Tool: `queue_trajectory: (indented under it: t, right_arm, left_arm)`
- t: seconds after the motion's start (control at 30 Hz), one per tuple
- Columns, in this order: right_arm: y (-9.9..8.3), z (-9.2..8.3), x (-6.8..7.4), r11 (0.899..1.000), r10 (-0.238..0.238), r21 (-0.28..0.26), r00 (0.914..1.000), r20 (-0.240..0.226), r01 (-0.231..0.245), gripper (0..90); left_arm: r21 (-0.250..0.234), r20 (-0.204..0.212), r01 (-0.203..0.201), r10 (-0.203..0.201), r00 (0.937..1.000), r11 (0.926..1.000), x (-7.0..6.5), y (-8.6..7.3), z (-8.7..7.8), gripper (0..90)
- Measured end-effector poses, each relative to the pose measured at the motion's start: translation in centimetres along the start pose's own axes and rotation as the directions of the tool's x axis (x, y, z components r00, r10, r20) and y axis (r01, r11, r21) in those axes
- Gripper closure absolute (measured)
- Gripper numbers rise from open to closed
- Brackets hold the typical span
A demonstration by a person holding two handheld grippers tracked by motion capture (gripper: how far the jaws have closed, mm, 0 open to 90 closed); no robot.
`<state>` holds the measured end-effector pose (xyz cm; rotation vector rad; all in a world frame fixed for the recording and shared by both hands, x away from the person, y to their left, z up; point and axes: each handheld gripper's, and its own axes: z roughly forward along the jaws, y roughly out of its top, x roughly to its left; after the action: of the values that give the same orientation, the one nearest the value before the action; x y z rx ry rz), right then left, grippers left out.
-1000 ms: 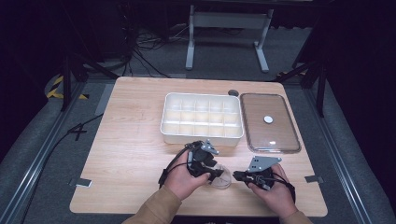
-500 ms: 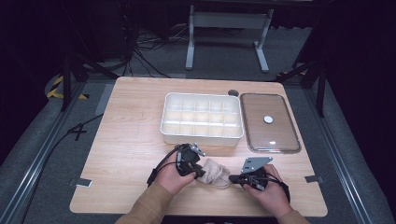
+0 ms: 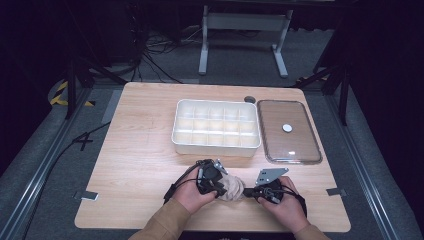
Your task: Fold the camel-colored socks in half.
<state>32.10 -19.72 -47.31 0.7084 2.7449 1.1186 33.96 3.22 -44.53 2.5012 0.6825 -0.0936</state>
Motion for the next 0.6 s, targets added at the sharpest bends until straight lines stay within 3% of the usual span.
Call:
queue_trajectory:
  t: [0.13,0.23,0.47,0.6]
  right_arm:
    - [0.0,0.0,0.0,1.000,-0.003,0.000,1.0000,-0.002,0.003,89.3]
    - [0.1,-0.7,-0.1,1.000,-0.008,0.001,0.9998,0.019,0.008,88.4]
    - [1.3,-3.3,0.2,0.995,-0.002,-0.095,0.9989,0.046,0.007,88.3]
    - [2.3,-3.4,0.9,0.987,-0.001,-0.161,0.9999,0.010,0.003,88.1]
  left_arm:
    - [0.000,-0.004,-0.019,0.019,0.9998,0.9998,-0.2,0.2,0.2,74.4]
    - [-0.001,-0.003,-0.008,0.008,1.0000,1.0000,-0.1,0.0,0.3,74.5]
    - [-0.006,0.009,0.007,-0.007,0.9999,1.0000,-0.4,0.1,0.5,74.2]
    - [-0.024,0.005,0.014,-0.014,0.9999,0.9996,-0.7,0.2,0.6,73.2]
